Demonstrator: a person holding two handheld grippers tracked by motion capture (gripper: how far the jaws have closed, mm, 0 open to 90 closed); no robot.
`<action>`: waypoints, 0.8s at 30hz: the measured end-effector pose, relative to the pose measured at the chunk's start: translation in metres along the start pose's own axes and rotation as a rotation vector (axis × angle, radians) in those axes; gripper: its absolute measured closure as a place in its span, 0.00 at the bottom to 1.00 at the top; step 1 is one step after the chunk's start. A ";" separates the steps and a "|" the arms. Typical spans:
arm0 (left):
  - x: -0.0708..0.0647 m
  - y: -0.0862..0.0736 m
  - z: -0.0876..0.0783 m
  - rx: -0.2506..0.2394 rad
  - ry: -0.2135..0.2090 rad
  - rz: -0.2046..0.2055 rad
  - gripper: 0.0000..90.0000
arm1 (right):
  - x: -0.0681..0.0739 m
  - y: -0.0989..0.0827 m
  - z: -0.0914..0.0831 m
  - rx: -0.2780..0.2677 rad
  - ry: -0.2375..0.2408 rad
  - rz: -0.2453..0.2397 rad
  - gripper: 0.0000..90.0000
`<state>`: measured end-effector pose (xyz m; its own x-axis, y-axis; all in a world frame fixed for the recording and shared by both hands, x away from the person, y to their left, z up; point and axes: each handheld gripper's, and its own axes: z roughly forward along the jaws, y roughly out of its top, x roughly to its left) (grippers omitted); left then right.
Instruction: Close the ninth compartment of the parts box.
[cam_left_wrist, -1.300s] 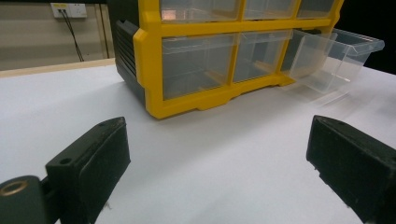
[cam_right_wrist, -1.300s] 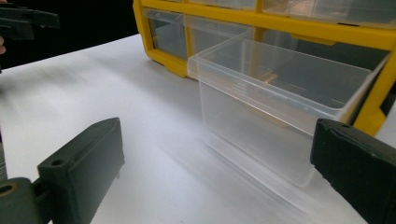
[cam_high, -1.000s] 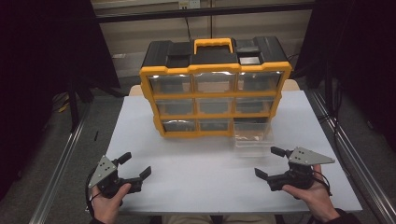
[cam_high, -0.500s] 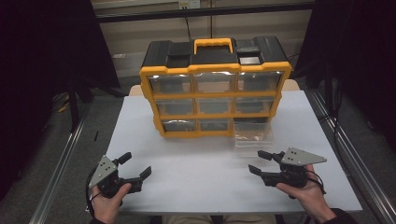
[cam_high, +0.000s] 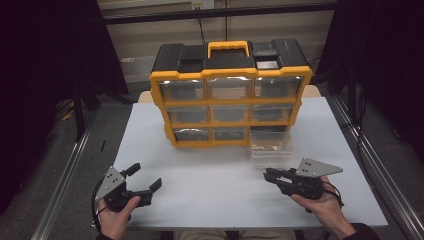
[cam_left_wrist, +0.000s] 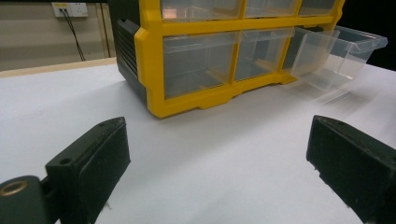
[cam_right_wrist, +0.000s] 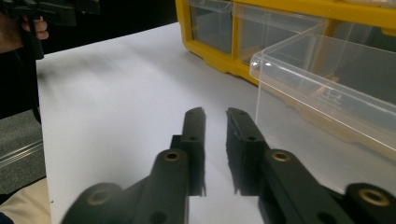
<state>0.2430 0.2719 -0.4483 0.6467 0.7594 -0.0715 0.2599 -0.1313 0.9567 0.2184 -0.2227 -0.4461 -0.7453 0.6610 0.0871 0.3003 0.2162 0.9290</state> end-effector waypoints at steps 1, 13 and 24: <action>0.000 0.000 0.000 0.000 -0.001 0.000 0.06 | 0.000 0.000 0.000 -0.003 0.003 -0.001 0.94; 0.001 0.000 0.000 0.003 0.006 -0.007 0.06 | -0.009 -0.001 0.002 -0.005 -0.036 0.025 1.00; -0.001 0.000 0.000 -0.003 0.000 -0.006 0.06 | -0.016 -0.001 0.006 0.009 -0.063 0.022 1.00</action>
<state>0.2426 0.2715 -0.4479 0.6448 0.7604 -0.0773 0.2618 -0.1247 0.9570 0.2339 -0.2291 -0.4511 -0.6997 0.7094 0.0844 0.3219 0.2076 0.9237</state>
